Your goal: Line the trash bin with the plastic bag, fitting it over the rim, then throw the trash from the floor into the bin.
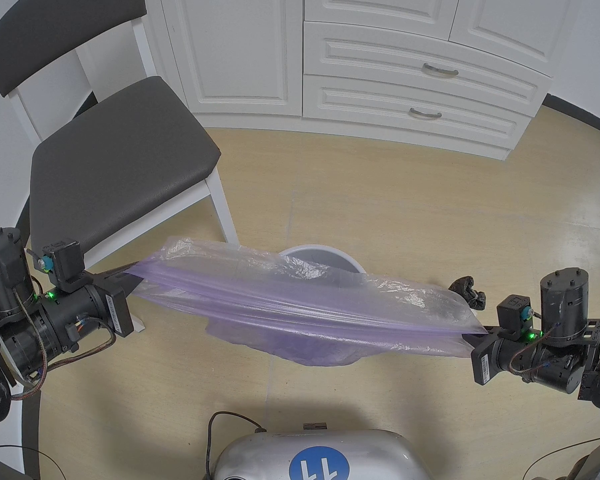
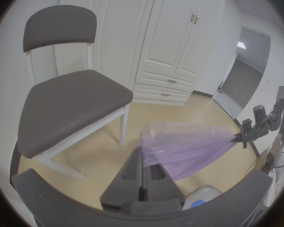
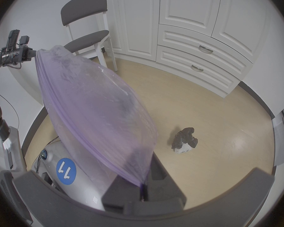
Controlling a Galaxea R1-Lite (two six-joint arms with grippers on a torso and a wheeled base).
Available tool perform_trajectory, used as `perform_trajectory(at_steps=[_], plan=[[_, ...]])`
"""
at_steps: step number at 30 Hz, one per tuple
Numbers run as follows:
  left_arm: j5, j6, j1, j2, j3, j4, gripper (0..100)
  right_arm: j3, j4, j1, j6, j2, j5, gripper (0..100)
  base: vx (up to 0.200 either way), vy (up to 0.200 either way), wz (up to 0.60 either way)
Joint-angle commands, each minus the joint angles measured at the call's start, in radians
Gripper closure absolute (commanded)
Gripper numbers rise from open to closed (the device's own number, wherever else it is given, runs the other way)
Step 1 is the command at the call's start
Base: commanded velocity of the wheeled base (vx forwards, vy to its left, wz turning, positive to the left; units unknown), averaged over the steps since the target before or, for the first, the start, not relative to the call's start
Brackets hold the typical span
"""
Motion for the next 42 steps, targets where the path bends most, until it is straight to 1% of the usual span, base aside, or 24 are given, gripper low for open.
perform_trajectory(at_steps=[1, 7, 12, 15, 18, 23, 36, 38, 40, 41, 42], plan=[[0.002, 0.000, 0.001, 0.000, 0.000, 0.000, 100, -0.002, -0.001, -0.005, 0.000, -0.001, -0.003, 100, 0.000, 0.000, 0.00], [0.006, 0.000, 0.000, 0.014, -0.008, -0.008, 100, -0.014, -0.004, -0.013, 0.003, -0.003, -0.002, 100, 0.000, 0.000, 0.00], [0.011, -0.005, -0.008, 0.069, 0.006, -0.140, 100, 0.013, -0.119, 0.001, 0.002, -0.029, -0.005, 100, 0.000, 0.000, 0.00], [0.011, -0.003, -0.002, 0.078, 0.018, -0.186, 100, 0.030, -0.124, -0.008, -0.015, -0.083, -0.009, 100, 0.000, 0.000, 0.00], [0.012, -0.002, 0.000, 0.077, 0.020, -0.192, 100, 0.041, -0.119, -0.013, -0.047, -0.112, -0.009, 100, 0.000, 0.000, 0.00], [0.012, -0.003, 0.000, 0.077, 0.021, -0.192, 100, 0.059, -0.119, -0.020, -0.075, -0.096, -0.009, 100, 0.000, 0.000, 0.00], [0.012, -0.005, -0.003, 0.095, 0.017, -0.209, 100, 0.069, -0.131, -0.034, -0.081, -0.075, -0.003, 100, 0.000, 0.000, 0.00], [0.012, -0.003, -0.016, 0.105, 0.024, -0.249, 100, 0.067, -0.134, -0.022, -0.081, -0.087, -0.006, 100, 0.000, 0.000, 0.00], [0.012, -0.003, -0.049, 0.108, 0.034, -0.289, 100, 0.072, -0.134, 0.001, -0.086, -0.116, -0.013, 100, 0.000, 0.000, 0.00], [0.015, -0.002, -0.096, 0.108, 0.047, -0.330, 100, 0.082, -0.133, 0.052, -0.107, -0.175, -0.022, 100, 0.000, 0.000, 0.00], [0.018, 0.000, -0.119, 0.108, 0.055, -0.358, 100, 0.087, -0.130, 0.076, -0.121, -0.210, -0.031, 100, 0.000, 0.000, 0.00]])
